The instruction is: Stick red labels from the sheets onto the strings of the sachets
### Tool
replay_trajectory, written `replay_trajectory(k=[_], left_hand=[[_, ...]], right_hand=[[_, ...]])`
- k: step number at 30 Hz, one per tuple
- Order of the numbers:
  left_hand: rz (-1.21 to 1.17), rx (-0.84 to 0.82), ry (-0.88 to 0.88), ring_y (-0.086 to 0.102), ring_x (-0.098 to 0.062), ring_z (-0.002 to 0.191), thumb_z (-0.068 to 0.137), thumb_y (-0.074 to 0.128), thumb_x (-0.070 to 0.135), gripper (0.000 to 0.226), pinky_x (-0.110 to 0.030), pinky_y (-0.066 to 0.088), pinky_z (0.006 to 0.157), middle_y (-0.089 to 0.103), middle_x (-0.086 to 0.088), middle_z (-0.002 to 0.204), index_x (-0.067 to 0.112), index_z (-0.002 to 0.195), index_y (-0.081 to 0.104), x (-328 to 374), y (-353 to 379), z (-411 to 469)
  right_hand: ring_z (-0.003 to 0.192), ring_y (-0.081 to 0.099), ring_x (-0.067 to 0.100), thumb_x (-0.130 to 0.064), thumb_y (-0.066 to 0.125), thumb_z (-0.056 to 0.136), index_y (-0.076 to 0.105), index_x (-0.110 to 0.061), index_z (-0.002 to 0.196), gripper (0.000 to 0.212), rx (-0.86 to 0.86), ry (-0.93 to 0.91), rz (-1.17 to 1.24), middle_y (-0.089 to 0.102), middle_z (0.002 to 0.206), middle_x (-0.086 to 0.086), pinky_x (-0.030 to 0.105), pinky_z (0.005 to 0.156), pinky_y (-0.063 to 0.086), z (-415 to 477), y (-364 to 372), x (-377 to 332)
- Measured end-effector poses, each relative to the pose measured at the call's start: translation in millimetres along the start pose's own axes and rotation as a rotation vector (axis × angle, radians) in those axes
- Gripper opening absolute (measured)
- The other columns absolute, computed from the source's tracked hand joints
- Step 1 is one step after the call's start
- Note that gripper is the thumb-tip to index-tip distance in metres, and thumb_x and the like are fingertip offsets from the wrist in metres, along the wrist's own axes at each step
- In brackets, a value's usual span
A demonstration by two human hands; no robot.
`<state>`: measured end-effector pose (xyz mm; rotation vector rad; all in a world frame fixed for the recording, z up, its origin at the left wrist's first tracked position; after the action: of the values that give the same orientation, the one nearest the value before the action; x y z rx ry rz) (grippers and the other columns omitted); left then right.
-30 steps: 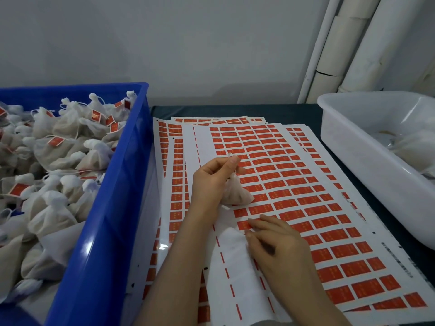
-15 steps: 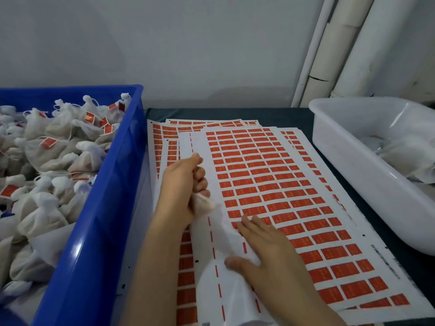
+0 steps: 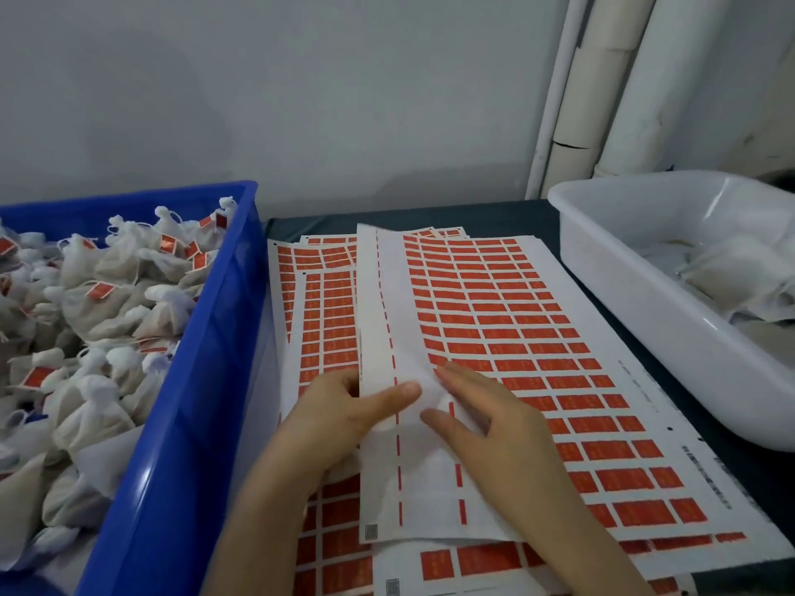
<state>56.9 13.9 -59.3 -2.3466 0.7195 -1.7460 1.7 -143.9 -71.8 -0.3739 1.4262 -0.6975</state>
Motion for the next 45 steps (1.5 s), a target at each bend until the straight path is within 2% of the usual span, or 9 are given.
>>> replay_trajectory(k=[5,10,16,23,27,31,35,41,45], left_hand=[[-0.231,-0.121,-0.029,0.072,-0.014,0.074,0.072,0.075,0.035,0.032,-0.034,0.059,0.061,0.072,0.014,0.077,0.035,0.097,0.054,1,5,1],[-0.366,-0.230,-0.006,0.072,-0.020,0.084,0.058,0.075,0.034,0.051,-0.042,0.059,0.069,0.073,0.007,0.087,0.035,0.104,0.052,-6,10,-1],[-0.437,-0.207,0.036,0.071,-0.026,0.086,0.055,0.077,0.034,0.058,-0.045,0.059,0.069,0.073,-0.001,0.092,0.035,0.107,0.052,-10,11,-1],[-0.433,-0.170,0.098,0.072,-0.026,0.080,0.055,0.075,0.033,0.053,-0.038,0.058,0.060,0.073,-0.001,0.087,0.033,0.104,0.054,-4,10,-6],[-0.374,-0.143,0.111,0.072,-0.026,0.081,0.052,0.075,0.038,0.058,-0.043,0.060,0.064,0.073,0.001,0.088,0.036,0.106,0.053,-2,8,-12],[-0.357,-0.151,0.107,0.072,-0.022,0.078,0.055,0.073,0.038,0.056,-0.034,0.058,0.056,0.073,0.004,0.086,0.038,0.107,0.052,-1,5,-17],[-0.344,-0.119,0.077,0.072,-0.018,0.076,0.054,0.072,0.040,0.055,-0.032,0.058,0.055,0.072,0.008,0.082,0.039,0.105,0.052,-2,6,-20],[-0.345,-0.109,0.037,0.072,-0.024,0.083,0.052,0.076,0.038,0.059,-0.051,0.058,0.073,0.073,0.004,0.093,0.037,0.107,0.053,-1,7,-25],[-0.368,-0.133,-0.045,0.073,-0.024,0.080,0.059,0.074,0.034,0.050,-0.045,0.060,0.065,0.074,0.005,0.090,0.037,0.104,0.053,2,-1,-29]], right_hand=[[0.103,0.041,-0.006,-0.062,0.050,0.065,0.041,-0.047,0.120,0.058,0.044,0.091,0.029,0.046,0.120,-0.025,0.022,0.095,0.036,-4,-8,0],[0.092,0.050,-0.006,-0.063,0.048,0.065,0.045,-0.049,0.103,0.041,0.062,0.088,0.061,0.048,0.098,-0.033,0.014,0.086,0.039,-12,-19,2],[0.072,0.045,-0.020,-0.056,0.057,0.071,0.042,-0.057,0.076,0.016,0.061,0.039,0.028,0.040,0.080,-0.044,-0.004,0.052,0.034,-16,-30,-7],[0.066,0.043,-0.021,-0.063,0.043,0.061,0.041,-0.055,0.081,0.022,0.090,-0.034,-0.006,0.034,0.077,-0.046,-0.011,0.056,0.030,-19,-34,-19],[0.061,0.045,-0.020,-0.054,0.055,0.070,0.046,-0.045,0.083,0.017,0.126,-0.070,-0.023,0.037,0.072,-0.042,-0.011,0.058,0.030,-19,-32,-20],[0.074,0.041,-0.033,-0.043,0.064,0.075,0.049,-0.043,0.078,0.016,0.131,-0.083,0.008,0.040,0.069,-0.040,-0.013,0.060,0.026,-21,-29,-18],[0.078,0.038,-0.036,-0.050,0.053,0.069,0.049,-0.044,0.077,0.010,0.151,-0.118,0.018,0.039,0.069,-0.042,-0.014,0.062,0.024,-23,-30,-20],[0.055,0.047,-0.017,-0.041,0.060,0.080,0.041,-0.043,0.062,0.026,0.163,-0.060,0.014,0.039,0.066,-0.039,-0.011,0.057,0.029,-20,-28,-16],[0.061,0.052,-0.010,-0.042,0.057,0.083,0.045,-0.040,0.066,0.021,0.176,0.028,0.059,0.048,0.068,-0.033,-0.001,0.049,0.035,-16,-22,-3]])
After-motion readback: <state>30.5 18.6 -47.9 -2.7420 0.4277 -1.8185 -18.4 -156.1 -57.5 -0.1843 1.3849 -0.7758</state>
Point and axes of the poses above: each hand's wrist, its own z-axis towards the middle knuckle, its own y-axis out of the palm, x = y × z, the point moved 1 cm from there along z, towards the middle knuckle
